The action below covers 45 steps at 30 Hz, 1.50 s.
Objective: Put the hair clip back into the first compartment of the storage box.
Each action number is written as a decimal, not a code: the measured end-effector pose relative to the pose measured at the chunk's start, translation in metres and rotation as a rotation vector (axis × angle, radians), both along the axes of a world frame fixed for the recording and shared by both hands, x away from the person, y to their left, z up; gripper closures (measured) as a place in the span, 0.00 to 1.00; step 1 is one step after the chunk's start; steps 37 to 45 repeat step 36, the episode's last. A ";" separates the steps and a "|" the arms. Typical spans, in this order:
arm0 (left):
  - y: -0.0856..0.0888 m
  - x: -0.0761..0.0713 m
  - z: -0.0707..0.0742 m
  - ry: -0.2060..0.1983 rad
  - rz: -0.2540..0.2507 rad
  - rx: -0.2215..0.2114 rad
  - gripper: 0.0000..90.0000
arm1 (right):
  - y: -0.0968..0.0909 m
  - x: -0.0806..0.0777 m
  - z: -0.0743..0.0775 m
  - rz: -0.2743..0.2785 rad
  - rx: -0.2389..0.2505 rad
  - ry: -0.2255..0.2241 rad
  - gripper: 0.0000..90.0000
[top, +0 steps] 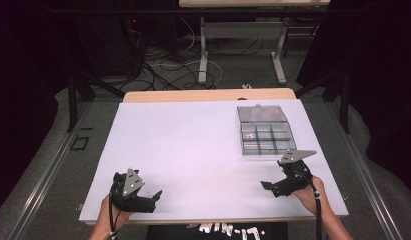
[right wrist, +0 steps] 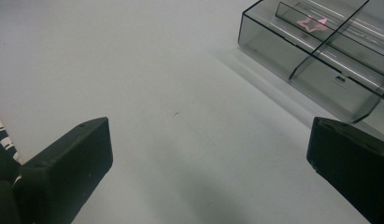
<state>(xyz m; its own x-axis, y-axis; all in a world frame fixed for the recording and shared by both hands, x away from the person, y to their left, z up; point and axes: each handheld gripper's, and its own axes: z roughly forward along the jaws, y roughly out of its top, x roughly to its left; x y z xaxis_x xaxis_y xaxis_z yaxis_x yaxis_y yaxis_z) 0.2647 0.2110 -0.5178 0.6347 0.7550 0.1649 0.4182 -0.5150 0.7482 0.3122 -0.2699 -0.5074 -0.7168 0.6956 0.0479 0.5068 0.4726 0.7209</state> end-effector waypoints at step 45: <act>-0.002 0.001 -0.002 0.008 -0.010 0.009 0.00 | -0.020 -0.052 -0.009 -0.008 0.014 -0.045 0.00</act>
